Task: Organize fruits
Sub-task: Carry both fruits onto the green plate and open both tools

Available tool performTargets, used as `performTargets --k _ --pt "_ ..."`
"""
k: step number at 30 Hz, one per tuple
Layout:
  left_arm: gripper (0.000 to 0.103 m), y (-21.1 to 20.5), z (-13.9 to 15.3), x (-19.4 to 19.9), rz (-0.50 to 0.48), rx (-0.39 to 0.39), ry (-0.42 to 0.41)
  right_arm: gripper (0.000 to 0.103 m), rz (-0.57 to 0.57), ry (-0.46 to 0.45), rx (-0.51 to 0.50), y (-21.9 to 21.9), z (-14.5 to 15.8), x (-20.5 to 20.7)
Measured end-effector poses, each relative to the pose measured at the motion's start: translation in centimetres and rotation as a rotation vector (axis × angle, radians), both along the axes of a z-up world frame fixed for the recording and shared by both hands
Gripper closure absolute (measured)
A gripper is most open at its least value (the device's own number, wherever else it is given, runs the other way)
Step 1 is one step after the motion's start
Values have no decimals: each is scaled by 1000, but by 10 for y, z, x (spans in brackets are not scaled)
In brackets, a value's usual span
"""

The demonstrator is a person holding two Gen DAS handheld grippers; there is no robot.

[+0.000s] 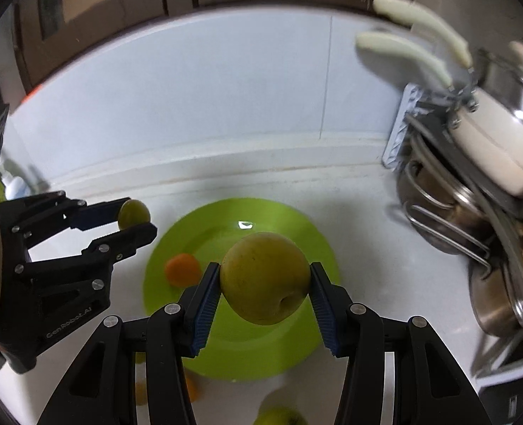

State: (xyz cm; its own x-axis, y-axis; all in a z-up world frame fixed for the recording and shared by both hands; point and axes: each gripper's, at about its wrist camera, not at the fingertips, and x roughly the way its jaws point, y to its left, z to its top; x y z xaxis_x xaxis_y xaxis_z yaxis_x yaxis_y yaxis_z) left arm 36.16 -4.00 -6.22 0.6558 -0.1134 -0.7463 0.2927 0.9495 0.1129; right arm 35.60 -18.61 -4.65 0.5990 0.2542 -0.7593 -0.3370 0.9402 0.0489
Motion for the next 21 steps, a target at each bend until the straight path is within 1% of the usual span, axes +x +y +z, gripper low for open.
performTargets --k 4,9,18,21 --pt "74 -4 -17 19 -6 20 36 53 17 47 -39 4 -16 20" --pt "74 -3 -32 35 -12 39 69 53 37 84 -62 9 -32 32" --pt "73 -4 -48 48 -8 42 102 53 44 152 -50 11 -59 43" --pt "67 -2 -48 48 4 35 106 52 34 169 -38 9 -62 44"
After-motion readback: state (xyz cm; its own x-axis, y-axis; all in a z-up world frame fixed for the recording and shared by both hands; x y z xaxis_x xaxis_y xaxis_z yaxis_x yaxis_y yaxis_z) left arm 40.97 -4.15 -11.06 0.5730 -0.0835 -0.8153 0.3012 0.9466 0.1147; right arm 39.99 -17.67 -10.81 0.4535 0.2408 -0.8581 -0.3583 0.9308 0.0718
